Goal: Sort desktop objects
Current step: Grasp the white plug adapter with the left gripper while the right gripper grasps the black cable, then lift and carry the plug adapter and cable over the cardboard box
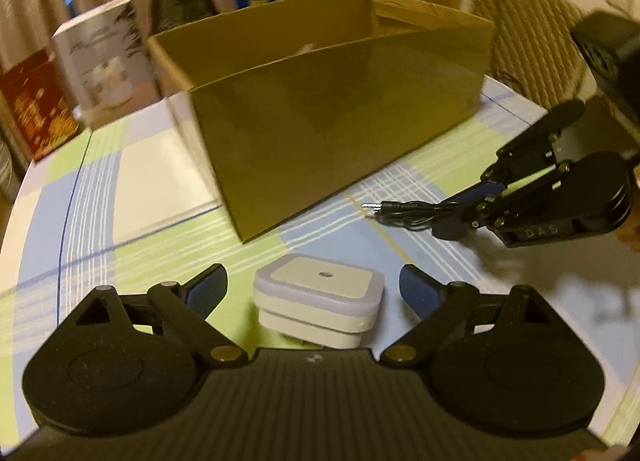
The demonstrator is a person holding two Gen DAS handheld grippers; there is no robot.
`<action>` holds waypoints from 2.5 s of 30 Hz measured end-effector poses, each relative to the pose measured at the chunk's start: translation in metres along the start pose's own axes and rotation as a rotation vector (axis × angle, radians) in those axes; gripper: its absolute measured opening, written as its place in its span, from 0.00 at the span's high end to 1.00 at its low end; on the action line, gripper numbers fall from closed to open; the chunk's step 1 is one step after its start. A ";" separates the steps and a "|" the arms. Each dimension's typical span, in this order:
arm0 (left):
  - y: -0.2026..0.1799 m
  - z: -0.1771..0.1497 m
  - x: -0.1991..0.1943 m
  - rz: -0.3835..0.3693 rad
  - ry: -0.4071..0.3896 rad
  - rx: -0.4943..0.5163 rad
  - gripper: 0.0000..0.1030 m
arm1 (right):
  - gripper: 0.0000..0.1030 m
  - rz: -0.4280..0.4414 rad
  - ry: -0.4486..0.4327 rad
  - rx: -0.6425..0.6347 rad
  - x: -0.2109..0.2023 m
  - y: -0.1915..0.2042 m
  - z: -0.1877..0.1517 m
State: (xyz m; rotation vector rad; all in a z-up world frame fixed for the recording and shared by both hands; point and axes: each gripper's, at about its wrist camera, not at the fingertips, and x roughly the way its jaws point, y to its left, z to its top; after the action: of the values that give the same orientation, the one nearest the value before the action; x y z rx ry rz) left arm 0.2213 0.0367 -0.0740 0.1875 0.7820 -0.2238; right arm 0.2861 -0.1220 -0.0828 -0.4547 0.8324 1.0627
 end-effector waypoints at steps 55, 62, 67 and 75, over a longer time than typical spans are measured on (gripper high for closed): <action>-0.022 0.003 0.011 -0.055 0.032 -0.117 0.41 | 0.92 -0.059 -0.012 0.107 -0.009 0.011 -0.006; -0.016 0.001 0.004 -0.025 0.016 -0.172 0.41 | 0.92 -0.097 -0.016 0.212 -0.022 0.009 -0.017; -0.013 -0.002 -0.005 -0.003 0.006 -0.217 0.41 | 0.92 -0.137 -0.028 0.309 -0.037 0.008 -0.031; -0.037 -0.008 -0.014 0.027 0.038 -0.203 0.41 | 0.92 -0.199 -0.058 0.348 -0.075 0.021 -0.050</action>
State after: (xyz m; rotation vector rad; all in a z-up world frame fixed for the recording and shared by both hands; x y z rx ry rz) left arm 0.1965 0.0050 -0.0721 0.0107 0.8337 -0.1144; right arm 0.2308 -0.1904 -0.0537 -0.2063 0.8805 0.7254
